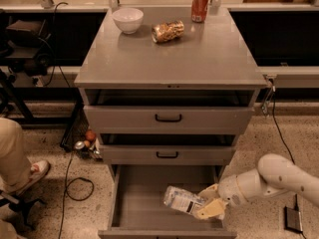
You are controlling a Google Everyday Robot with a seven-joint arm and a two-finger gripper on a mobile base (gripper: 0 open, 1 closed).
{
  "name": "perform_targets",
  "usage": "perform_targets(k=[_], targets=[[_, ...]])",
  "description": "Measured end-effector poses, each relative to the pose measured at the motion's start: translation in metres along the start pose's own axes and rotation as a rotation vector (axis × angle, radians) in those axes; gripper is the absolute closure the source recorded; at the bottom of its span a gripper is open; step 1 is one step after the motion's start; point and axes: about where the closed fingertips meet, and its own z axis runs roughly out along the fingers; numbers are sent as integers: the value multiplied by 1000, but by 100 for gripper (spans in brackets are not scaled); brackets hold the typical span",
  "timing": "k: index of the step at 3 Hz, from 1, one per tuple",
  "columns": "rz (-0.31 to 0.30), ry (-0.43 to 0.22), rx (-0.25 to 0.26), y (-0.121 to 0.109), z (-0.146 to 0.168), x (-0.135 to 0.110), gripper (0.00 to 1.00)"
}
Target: Place blue plastic bottle into bottom drawer
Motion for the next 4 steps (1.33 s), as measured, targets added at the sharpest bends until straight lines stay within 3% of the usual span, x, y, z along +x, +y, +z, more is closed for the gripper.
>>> perform_targets(k=[1,2,3,4], targets=[[17,-24,44,-17,13,4,100],[17,-24,44,-17,13,4,100],[16,3,66,-33,24,9,100],[3,44,133,-83,54,24,100]])
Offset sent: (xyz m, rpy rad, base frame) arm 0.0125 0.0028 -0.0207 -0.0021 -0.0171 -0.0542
